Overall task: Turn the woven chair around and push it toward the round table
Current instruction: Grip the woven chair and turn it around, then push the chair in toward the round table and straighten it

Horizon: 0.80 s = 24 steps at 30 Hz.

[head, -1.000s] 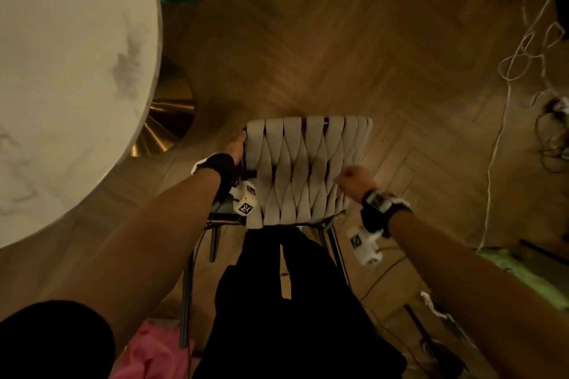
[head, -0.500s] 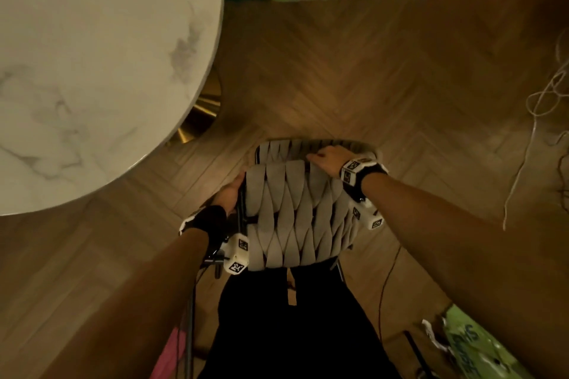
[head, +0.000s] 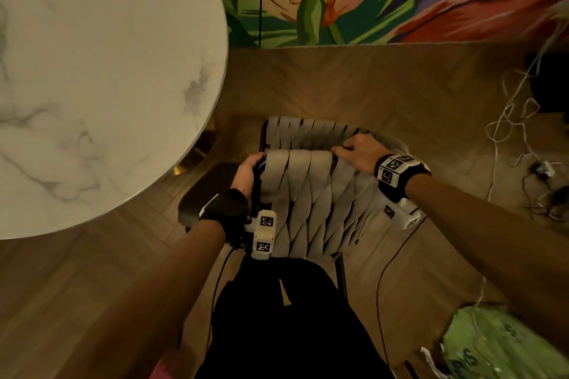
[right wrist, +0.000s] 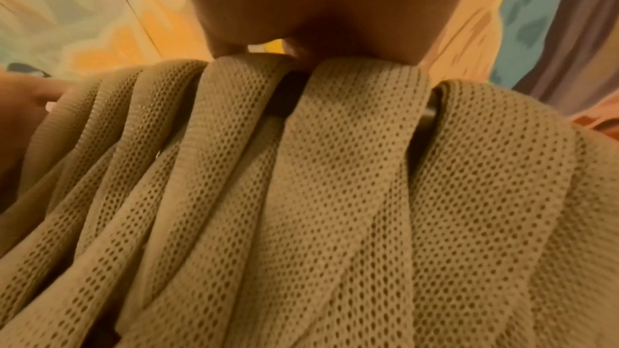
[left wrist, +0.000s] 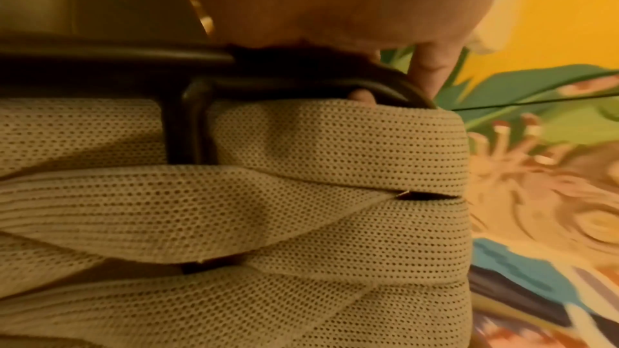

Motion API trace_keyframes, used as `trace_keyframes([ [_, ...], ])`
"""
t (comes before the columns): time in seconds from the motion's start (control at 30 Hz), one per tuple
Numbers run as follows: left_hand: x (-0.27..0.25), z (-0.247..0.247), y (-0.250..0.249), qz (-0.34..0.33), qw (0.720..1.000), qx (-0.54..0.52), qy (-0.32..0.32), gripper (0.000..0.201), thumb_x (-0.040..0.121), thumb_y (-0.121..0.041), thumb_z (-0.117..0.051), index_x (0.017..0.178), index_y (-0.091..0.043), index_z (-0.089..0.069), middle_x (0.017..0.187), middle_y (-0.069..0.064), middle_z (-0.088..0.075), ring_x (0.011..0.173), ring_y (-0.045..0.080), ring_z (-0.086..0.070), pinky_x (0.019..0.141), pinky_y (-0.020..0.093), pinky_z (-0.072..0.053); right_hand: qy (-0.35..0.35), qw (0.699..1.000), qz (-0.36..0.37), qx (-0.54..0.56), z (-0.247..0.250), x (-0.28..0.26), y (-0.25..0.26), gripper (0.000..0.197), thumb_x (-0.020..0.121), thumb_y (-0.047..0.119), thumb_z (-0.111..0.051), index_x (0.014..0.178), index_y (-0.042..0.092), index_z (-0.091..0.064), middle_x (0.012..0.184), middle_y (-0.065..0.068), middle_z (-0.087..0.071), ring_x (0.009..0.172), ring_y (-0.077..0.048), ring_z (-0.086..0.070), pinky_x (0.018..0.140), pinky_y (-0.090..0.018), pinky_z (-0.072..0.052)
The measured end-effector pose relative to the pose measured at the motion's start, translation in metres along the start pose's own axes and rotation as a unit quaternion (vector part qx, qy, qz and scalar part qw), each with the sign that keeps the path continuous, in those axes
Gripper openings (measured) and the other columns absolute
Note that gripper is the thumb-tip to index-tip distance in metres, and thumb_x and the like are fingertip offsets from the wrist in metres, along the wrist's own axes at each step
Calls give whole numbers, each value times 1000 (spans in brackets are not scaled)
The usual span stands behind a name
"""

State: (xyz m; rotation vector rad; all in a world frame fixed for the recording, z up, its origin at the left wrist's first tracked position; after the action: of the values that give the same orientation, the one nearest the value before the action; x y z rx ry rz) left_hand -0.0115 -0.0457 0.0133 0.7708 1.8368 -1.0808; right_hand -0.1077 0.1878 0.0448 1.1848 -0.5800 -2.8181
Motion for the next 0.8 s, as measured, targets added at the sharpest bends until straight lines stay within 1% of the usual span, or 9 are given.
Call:
trace_keyframes([
  [0.07, -9, -16, -23, -34, 999, 5, 35, 40, 87, -43, -47, 101, -13, -68, 93, 12, -63, 88, 27, -59, 83, 37, -47, -40, 999, 8, -6, 33, -15, 9, 49, 90, 48, -46, 53, 17, -51, 54, -5, -46, 49, -18, -43, 51, -31, -33],
  [0.13, -16, -22, -39, -55, 998, 4, 41, 33, 89, -40, -45, 78, -15, -64, 78, 7, -54, 73, 21, -54, 73, 34, -44, -82, 996, 17, -13, 60, -30, 17, 50, 89, 50, -47, 61, 11, -62, 59, -8, -55, 54, -21, -51, 55, -33, -40],
  [0.2, -23, -27, -46, -70, 996, 15, 51, 32, 89, -39, -44, 71, -18, -61, 73, 5, -53, 70, 21, -53, 71, 34, -43, -115, 993, 18, -26, 77, -46, 22, 49, 87, 52, -47, 71, 10, -66, 66, -7, -61, 62, -22, -56, 60, -34, -45],
  [0.3, -31, -22, -42, -87, 992, 79, 38, 35, 92, -33, -41, 67, -16, -58, 67, 6, -54, 67, 20, -53, 65, 29, -42, -130, 990, 21, -42, 73, -71, 27, 46, 87, 54, -47, 69, 14, -59, 65, -5, -55, 61, -20, -52, 58, -32, -40],
  [0.43, -33, 8, -18, -105, 959, 262, -1, 35, 94, -26, -39, 64, -15, -54, 72, 9, -53, 80, 26, -53, 69, 33, -40, -93, 994, 6, -47, 20, -85, 25, 42, 88, 52, -47, 70, 14, -55, 66, -5, -52, 67, -25, -56, 56, -31, -36],
  [0.5, -37, 22, 1, -81, 945, 317, -10, 33, 95, -24, -40, 66, -16, -52, 71, 5, -49, 75, 25, -50, 63, 32, -38, -73, 996, 2, -43, -14, -87, 16, 40, 86, 52, -48, 61, 21, -47, 61, 1, -46, 65, -24, -53, 60, -31, -37],
  [0.6, -41, 35, 32, -66, 933, 353, -18, 19, 95, -23, -48, 82, -11, -54, 75, -3, -47, 84, 21, -49, 58, 24, -36, -46, 998, -28, -28, -58, -94, -10, 41, 82, 57, -49, 60, 22, -48, 63, 0, -50, 68, -21, -52, 65, -32, -40],
  [0.7, -36, 51, 59, -80, 899, 431, 9, 22, 91, -20, -54, 73, -10, -60, 73, 4, -54, 77, 20, -52, 60, 23, -40, 7, 999, -51, -17, -106, -107, -25, 40, 82, 57, -48, 63, 21, -52, 72, -4, -58, 73, -23, -57, 66, -33, -44],
  [0.8, -37, 76, 96, -78, 860, 502, 34, 28, 84, -31, -56, 68, -9, -62, 74, 13, -56, 73, 21, -50, 67, 29, -38, 36, 997, -72, 17, -154, -127, -35, 36, 83, 56, -48, 70, 23, -55, 81, -5, -63, 79, -24, -61, 68, -32, -47],
])
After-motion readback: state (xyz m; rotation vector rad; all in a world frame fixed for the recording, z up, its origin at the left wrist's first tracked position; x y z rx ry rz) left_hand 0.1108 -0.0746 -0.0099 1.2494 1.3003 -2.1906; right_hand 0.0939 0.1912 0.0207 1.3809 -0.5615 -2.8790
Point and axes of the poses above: each hand's wrist, its own x-axis towards the middle knuckle, its own z-axis out of the back of the hand, y = z × x, the point moved 6 cm from there along x, towards the middle knuckle
